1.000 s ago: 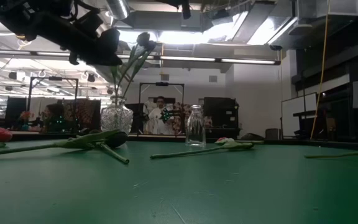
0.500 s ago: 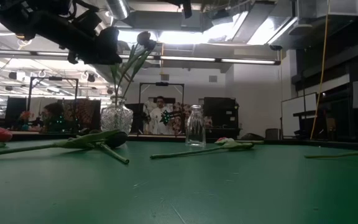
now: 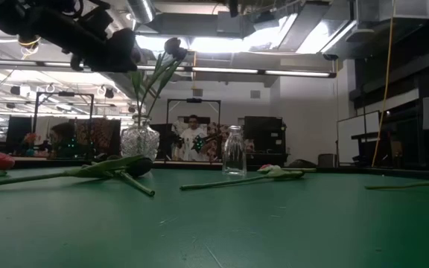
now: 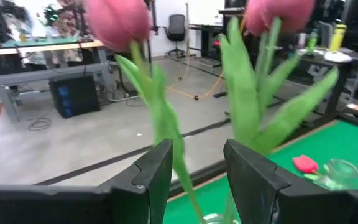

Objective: Sort flowers into vase by color
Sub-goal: Put the middle red tulip into the top right transparent vase, then put the middle pink tulip into the top right transparent vase

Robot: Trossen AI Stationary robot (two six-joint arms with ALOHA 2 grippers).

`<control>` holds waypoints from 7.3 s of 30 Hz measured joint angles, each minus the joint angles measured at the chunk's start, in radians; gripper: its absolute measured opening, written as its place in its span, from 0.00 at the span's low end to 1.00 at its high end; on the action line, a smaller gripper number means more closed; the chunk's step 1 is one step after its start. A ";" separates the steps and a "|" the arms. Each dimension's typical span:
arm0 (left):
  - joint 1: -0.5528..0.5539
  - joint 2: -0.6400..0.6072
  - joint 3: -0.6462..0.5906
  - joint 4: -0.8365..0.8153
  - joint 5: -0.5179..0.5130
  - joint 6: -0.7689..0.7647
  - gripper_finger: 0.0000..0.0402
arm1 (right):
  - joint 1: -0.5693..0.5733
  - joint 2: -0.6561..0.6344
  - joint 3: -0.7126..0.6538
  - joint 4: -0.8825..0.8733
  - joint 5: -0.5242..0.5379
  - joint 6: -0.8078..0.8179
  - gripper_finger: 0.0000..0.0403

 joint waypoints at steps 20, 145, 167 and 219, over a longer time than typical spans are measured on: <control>-0.051 -0.049 0.000 -0.004 0.089 -0.522 0.36 | 0.002 0.008 -0.021 -0.854 0.429 0.409 0.31; -0.069 -0.047 0.000 -0.148 0.533 -0.663 0.36 | -0.112 0.087 -0.630 -0.300 0.143 0.534 0.53; -0.069 -0.047 0.000 -0.158 0.517 -0.663 0.36 | -0.112 0.163 -0.630 -0.293 0.147 0.606 0.04; -0.069 -0.047 0.000 -0.209 0.504 -0.662 0.36 | -0.246 -0.132 -0.970 1.351 0.159 0.120 0.02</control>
